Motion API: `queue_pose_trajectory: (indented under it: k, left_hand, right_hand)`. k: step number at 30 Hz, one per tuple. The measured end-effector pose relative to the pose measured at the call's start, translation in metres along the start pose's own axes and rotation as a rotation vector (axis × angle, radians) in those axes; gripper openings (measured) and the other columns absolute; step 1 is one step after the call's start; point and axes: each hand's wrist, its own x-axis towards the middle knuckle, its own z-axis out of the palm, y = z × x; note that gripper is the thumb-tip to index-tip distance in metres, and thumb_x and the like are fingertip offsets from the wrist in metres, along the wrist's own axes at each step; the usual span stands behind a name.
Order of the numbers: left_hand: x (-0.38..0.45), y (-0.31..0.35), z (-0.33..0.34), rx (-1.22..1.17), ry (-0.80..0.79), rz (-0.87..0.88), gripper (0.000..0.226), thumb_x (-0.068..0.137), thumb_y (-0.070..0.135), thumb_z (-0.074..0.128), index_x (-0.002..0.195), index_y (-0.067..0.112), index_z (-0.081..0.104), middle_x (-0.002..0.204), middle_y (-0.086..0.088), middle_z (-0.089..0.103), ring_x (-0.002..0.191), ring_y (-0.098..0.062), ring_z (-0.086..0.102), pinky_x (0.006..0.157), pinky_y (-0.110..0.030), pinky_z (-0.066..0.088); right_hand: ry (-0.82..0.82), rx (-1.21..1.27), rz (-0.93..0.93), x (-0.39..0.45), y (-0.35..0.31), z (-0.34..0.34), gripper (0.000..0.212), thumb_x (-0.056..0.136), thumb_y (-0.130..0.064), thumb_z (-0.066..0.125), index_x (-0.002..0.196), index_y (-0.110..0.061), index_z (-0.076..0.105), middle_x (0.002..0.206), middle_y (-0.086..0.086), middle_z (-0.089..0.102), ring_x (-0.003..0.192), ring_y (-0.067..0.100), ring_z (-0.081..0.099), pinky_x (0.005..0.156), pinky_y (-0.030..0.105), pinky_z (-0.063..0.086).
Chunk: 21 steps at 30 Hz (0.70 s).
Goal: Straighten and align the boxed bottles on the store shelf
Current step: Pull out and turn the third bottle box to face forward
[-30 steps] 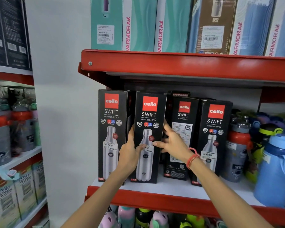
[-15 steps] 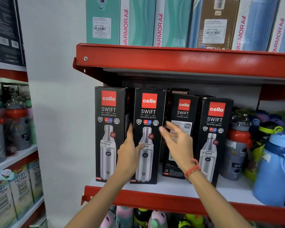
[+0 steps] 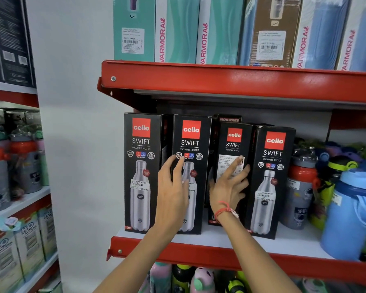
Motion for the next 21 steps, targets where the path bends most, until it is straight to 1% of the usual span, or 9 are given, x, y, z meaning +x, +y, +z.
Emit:
queue_pose_trajectory:
  k: [4,7,10,13,15,17,19,20,21]
  left_hand:
    - [-0.003,0.009,0.004,-0.086,-0.044,0.116,0.046,0.091,0.0,0.056,0.136,0.005,0.047,0.132,-0.013,0.052,0.123,-0.018,0.044,0.108,-0.014,0.028]
    - [-0.006,0.02,0.012,-0.208,-0.157,0.068,0.045,0.095,0.006,0.052,0.138,0.009,0.043,0.135,-0.008,0.049,0.126,-0.018,0.045,0.11,-0.021,0.031]
    - [-0.009,0.032,0.021,-0.285,-0.209,0.015,0.044,0.097,0.01,0.049,0.14,0.008,0.04,0.139,-0.008,0.047,0.131,-0.016,0.041,0.11,-0.012,0.022]
    - [-0.011,0.042,0.029,-0.328,-0.252,-0.036,0.047,0.099,0.018,0.046,0.144,0.01,0.034,0.145,-0.006,0.043,0.135,-0.015,0.039,0.108,-0.017,0.026]
    - [-0.011,0.047,0.033,-0.386,-0.271,-0.1,0.052,0.099,0.027,0.046,0.147,0.013,0.029,0.15,-0.002,0.039,0.135,-0.006,0.034,0.109,-0.015,0.024]
    - [-0.008,0.052,0.034,-0.495,-0.303,-0.201,0.06,0.097,0.035,0.05,0.149,0.016,0.026,0.153,0.0,0.037,0.138,-0.004,0.032,0.114,-0.025,0.026]
    - [-0.003,0.058,0.028,-0.641,-0.355,-0.311,0.069,0.092,0.042,0.056,0.15,0.019,0.025,0.152,0.0,0.041,0.139,-0.01,0.036,0.115,-0.039,0.033]
    - [-0.001,0.06,0.023,-0.715,-0.396,-0.343,0.073,0.089,0.043,0.059,0.149,0.02,0.025,0.149,0.0,0.045,0.137,-0.011,0.04,0.113,-0.043,0.035]
    - [0.002,0.06,0.018,-0.771,-0.452,-0.345,0.074,0.087,0.042,0.062,0.148,0.022,0.027,0.145,0.002,0.049,0.134,-0.011,0.045,0.112,-0.043,0.038]
  right_hand:
    - [-0.048,-0.019,-0.062,-0.012,0.01,-0.015,0.107,0.085,-0.037,0.066,0.149,-0.009,-0.015,0.154,0.031,0.006,0.123,0.048,0.034,0.081,0.057,0.052]
    - [-0.071,0.063,-0.119,-0.021,0.022,-0.032,0.108,0.086,-0.035,0.067,0.149,-0.013,-0.019,0.155,0.027,-0.003,0.131,0.047,0.025,0.096,0.053,0.045]
    - [-0.097,0.262,-0.202,-0.025,0.035,-0.049,0.106,0.089,-0.023,0.066,0.149,-0.019,-0.021,0.156,0.025,-0.013,0.142,0.045,0.012,0.112,0.051,0.027]
    - [-0.109,0.424,-0.276,-0.03,0.046,-0.067,0.105,0.089,-0.027,0.065,0.149,-0.026,-0.021,0.157,0.02,-0.016,0.148,0.036,0.004,0.118,0.053,0.021]
    - [-0.111,0.512,-0.314,-0.031,0.051,-0.08,0.106,0.087,-0.031,0.066,0.147,-0.033,-0.021,0.158,0.014,-0.014,0.147,0.018,-0.001,0.119,0.043,0.019]
    - [-0.125,0.572,-0.343,-0.03,0.056,-0.094,0.106,0.086,-0.031,0.067,0.144,-0.042,-0.02,0.159,0.007,-0.011,0.138,-0.001,-0.002,0.113,0.022,0.019]
    - [-0.17,0.615,-0.361,-0.027,0.061,-0.108,0.105,0.086,-0.031,0.068,0.142,-0.046,-0.019,0.158,0.003,-0.005,0.14,-0.001,0.002,0.101,0.001,0.022]
    - [-0.197,0.629,-0.375,-0.025,0.064,-0.116,0.105,0.084,-0.033,0.069,0.143,-0.047,-0.018,0.157,0.001,-0.001,0.143,0.001,0.004,0.1,-0.002,0.021]
    - [-0.229,0.642,-0.394,-0.024,0.067,-0.123,0.106,0.082,-0.038,0.069,0.144,-0.047,-0.017,0.156,-0.002,0.003,0.144,0.001,0.007,0.107,0.004,0.021]
